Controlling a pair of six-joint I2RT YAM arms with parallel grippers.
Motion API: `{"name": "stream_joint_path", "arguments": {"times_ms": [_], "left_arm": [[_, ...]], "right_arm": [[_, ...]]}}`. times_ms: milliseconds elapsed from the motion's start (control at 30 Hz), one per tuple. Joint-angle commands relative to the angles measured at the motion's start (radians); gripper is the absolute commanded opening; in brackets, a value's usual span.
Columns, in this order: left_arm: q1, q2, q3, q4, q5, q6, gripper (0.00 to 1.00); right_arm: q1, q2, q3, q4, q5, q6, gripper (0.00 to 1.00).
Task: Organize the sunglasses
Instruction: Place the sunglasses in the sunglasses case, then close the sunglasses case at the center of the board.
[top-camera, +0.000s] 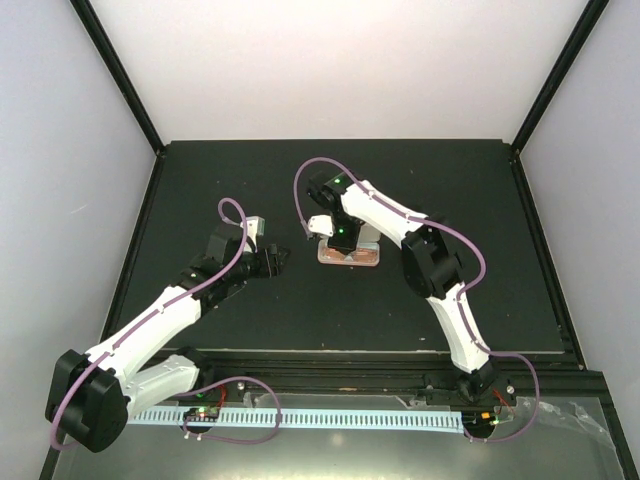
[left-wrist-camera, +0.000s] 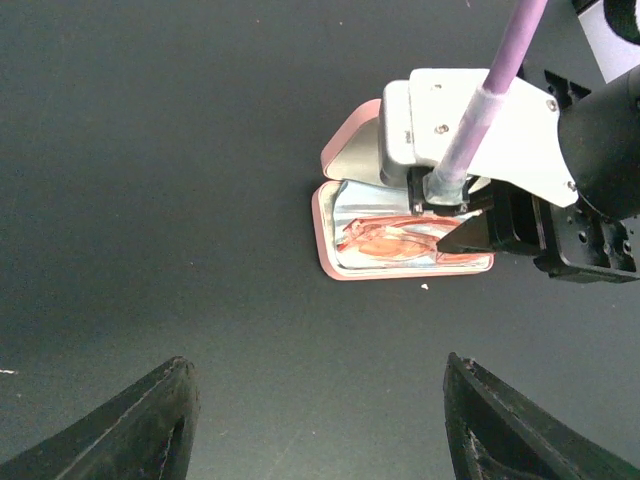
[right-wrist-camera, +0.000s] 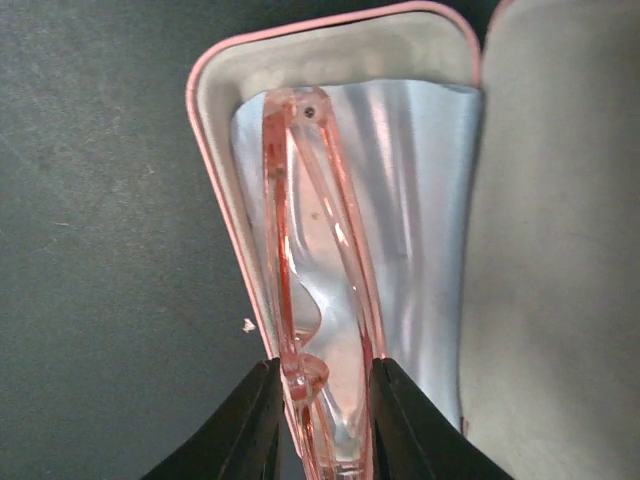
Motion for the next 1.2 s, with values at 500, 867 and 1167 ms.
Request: {"name": "stream_joint_path", "arguments": {"times_ms": [500,867,1167], "left_arm": [[0.009,0.006,-0.007,0.015,0.038,0.007,0.67],[-0.067,0.243,-0.05,0.292,0.128,-0.082,0.54],[-0.215,0.574,0.038,0.486,0.035,-0.199,0.28]], "right_arm": [[-0.01,-0.241,-0.099,0.215,0.007,0.097,0.32],[-0.144,-0.353,-0.319,0.733,0.138,0.725,0.3],[-0.158,-0.27,-0.388,0.826,0.027,0.9,0.33]]}}
